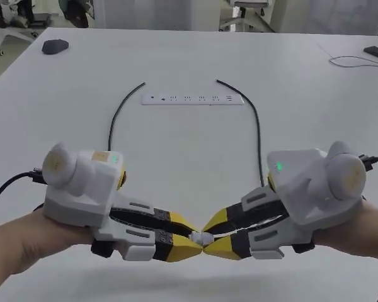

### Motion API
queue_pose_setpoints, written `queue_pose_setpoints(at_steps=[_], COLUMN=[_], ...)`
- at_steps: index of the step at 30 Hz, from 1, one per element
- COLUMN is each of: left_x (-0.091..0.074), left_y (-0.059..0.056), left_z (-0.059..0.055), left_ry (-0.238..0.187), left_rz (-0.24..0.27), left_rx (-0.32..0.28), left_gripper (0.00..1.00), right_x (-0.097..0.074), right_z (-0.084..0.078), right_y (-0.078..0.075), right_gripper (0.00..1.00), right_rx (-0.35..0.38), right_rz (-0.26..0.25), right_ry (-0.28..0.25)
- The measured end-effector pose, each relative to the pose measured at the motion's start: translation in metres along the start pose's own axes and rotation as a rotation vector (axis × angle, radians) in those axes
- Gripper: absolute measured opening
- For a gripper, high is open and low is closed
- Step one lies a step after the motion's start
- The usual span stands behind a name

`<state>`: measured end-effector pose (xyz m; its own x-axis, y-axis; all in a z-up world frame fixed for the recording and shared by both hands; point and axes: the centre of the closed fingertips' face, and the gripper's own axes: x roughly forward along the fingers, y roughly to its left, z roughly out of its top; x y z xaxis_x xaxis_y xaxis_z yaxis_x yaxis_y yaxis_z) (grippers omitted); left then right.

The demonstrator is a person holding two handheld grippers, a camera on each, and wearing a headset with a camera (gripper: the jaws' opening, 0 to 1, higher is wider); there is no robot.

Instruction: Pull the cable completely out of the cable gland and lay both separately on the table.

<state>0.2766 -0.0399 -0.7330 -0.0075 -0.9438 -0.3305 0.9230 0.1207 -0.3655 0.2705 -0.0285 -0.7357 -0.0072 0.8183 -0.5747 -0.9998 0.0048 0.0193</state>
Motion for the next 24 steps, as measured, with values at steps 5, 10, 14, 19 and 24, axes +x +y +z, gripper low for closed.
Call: queue_pose_setpoints(at_steps=[5, 10, 14, 19, 24], left_x=[0.0, 0.0, 0.0, -0.002, -0.002], left_y=[-0.001, -0.002, -0.003, -0.003, -0.005], left_z=[0.001, 0.004, 0.006, 0.011, 0.014], left_ry=[-0.005, -0.007, -0.008, -0.017, -0.017], left_rz=[0.006, 0.013, 0.016, 0.013, 0.011], left_rx=[-0.023, -0.01, 0.079, 0.129, 0.184], left_gripper=[0.15, 0.15, 0.14, 0.14, 0.14], right_x=[-0.001, -0.003, -0.004, -0.007, -0.01], right_z=[0.0, 0.001, 0.0, 0.002, 0.007], right_y=[0.0, -0.002, -0.003, -0.003, -0.003], right_gripper=[0.07, 0.08, 0.08, 0.1, 0.1], right_rx=[-0.001, 0.042, 0.147, 0.273, 0.397], right_rz=[-0.002, 0.011, 0.038, 0.079, 0.129], right_ry=[-0.001, -0.007, -0.02, -0.05, -0.108])
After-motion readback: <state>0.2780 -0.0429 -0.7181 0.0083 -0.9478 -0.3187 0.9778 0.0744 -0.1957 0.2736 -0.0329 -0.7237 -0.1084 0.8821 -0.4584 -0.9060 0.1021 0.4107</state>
